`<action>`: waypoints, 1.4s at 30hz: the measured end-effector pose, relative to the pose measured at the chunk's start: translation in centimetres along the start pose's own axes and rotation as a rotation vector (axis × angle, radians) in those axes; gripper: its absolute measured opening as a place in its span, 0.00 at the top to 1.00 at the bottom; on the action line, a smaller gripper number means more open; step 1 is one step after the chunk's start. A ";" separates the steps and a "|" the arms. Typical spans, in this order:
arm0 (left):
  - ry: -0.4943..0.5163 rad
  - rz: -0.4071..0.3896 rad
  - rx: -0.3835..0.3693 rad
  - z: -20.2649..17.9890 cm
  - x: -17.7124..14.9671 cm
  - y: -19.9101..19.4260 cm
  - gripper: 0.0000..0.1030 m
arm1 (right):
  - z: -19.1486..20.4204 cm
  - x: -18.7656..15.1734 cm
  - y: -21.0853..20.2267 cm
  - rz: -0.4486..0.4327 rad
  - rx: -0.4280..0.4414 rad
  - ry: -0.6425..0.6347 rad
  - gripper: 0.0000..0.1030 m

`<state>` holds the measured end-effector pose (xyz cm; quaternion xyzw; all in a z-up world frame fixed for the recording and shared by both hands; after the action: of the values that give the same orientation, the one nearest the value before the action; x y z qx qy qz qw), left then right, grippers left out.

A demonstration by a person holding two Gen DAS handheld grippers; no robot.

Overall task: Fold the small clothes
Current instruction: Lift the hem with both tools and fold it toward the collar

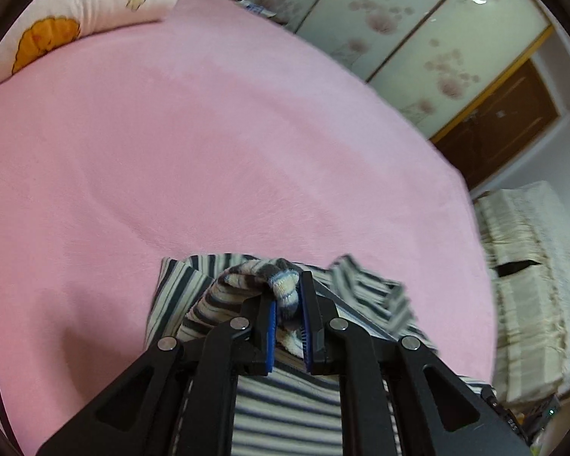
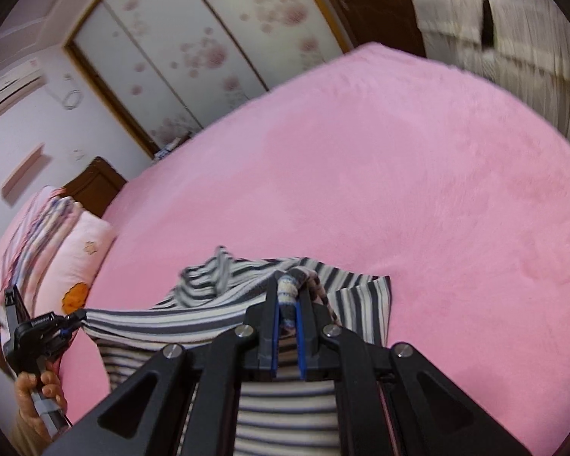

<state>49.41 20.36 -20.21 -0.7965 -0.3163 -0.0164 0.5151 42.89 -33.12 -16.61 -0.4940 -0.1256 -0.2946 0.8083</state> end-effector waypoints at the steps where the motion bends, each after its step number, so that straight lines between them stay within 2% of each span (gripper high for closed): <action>1: -0.007 0.019 0.017 0.2 0.2 1.6 0.90 | -0.3 0.2 1.1 0.015 -0.011 0.011 0.93; 3: -0.029 0.032 0.054 0.7 0.3 3.8 0.88 | -0.7 0.4 3.2 0.042 -0.031 0.031 0.92; 5: -0.055 0.046 0.069 1.2 0.6 5.8 0.81 | -1.1 0.8 5.2 0.081 -0.060 0.052 0.90; 6: -0.069 0.047 0.066 1.4 0.7 6.4 0.74 | -1.3 1.0 6.0 0.095 -0.068 0.068 0.89; 8: -0.078 0.027 0.058 1.7 0.8 7.2 0.70 | -1.6 1.3 6.7 0.105 -0.067 0.094 0.87; 12: -0.077 -0.035 0.007 1.9 1.5 6.5 0.52 | -2.0 2.3 6.7 0.076 -0.061 0.119 0.73; 14: -0.067 -0.062 -0.001 1.9 1.9 5.8 0.51 | -2.4 2.7 5.9 0.044 -0.058 0.123 0.68; 19: 0.022 -0.084 0.004 2.4 2.8 3.8 0.51 | -3.1 2.8 4.9 0.029 -0.075 0.048 0.68; 22: 0.126 -0.053 -0.016 3.3 2.7 3.2 0.51 | -3.0 2.4 4.7 0.045 -0.075 -0.034 0.68; 31: 0.435 0.036 0.057 4.7 0.5 4.5 0.51 | -3.3 1.6 5.9 0.131 -0.078 -0.203 0.68; 34: 0.522 0.072 0.059 3.5 -0.3 6.1 0.51 | -2.9 1.7 7.2 0.151 -0.082 -0.217 0.68; 37: 0.604 0.099 0.067 2.4 -1.0 7.4 0.51 | -2.8 2.0 8.3 0.177 -0.047 -0.204 0.68; 42: 0.630 0.118 0.084 1.9 -0.7 9.0 0.51 | -2.9 2.2 10.6 0.205 -0.016 -0.150 0.67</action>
<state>52.92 19.15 -28.62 -0.7473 -0.0949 -0.2191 0.6201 50.76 -32.86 -24.65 -0.5315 -0.1323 -0.1739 0.8184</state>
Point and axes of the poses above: each gripper's, at about its wrist camera, not at the fingertips, and y roughly the way its jaws point, z to its left, x to its top, the point moved 1 cm from there along y, roughly the way its jaws point, and after that the axes turned 7 degrees about z, right-handed, at the moved point
